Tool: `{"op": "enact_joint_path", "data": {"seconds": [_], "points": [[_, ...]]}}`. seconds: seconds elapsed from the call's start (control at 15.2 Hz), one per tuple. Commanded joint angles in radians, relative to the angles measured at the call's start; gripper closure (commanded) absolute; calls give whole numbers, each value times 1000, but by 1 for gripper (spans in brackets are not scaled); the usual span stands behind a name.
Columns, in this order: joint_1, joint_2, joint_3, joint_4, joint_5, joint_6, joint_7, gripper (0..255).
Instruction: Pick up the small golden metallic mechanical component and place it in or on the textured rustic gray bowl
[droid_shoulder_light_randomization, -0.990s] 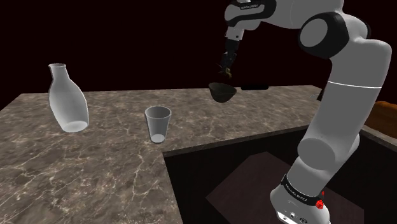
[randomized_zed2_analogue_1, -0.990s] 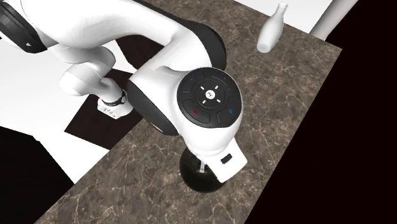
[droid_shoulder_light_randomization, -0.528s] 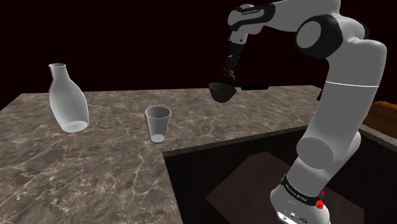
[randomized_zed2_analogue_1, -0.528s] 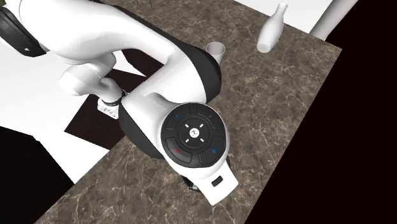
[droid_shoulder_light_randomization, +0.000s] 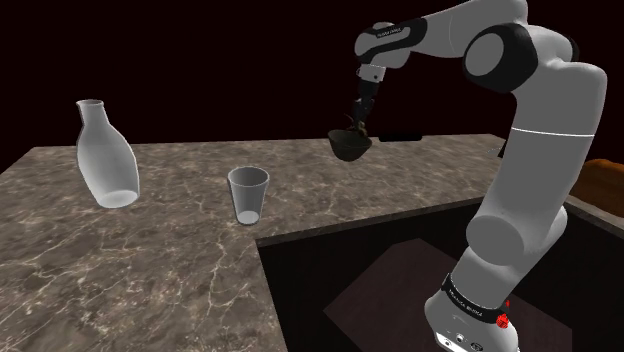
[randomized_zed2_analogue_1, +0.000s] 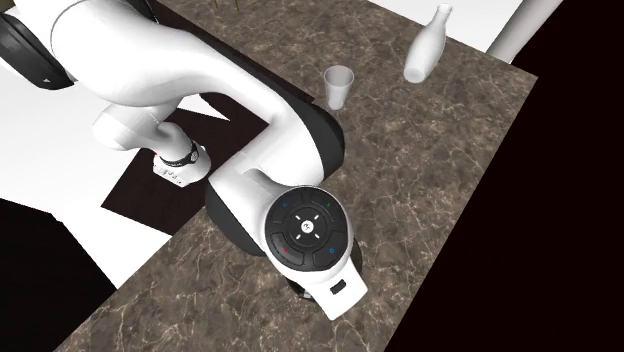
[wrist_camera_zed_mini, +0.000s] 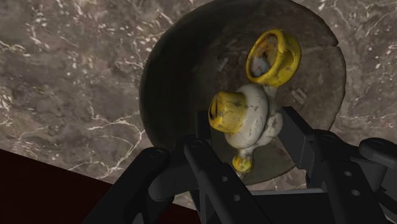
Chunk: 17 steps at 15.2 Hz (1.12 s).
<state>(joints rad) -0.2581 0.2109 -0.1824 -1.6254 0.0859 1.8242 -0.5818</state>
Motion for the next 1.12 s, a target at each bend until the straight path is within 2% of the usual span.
{"op": "enact_joint_path", "data": {"seconds": [0.0,0.13,0.66,0.73,1.06], "points": [[1,-3,1,-31,0,29,-1,255],[1,1,1,-59,2,60,-3,255],[1,1,1,-59,2,60,-3,255],[1,1,1,-59,2,60,-3,0],[1,1,1,-59,2,60,-3,0]]}}
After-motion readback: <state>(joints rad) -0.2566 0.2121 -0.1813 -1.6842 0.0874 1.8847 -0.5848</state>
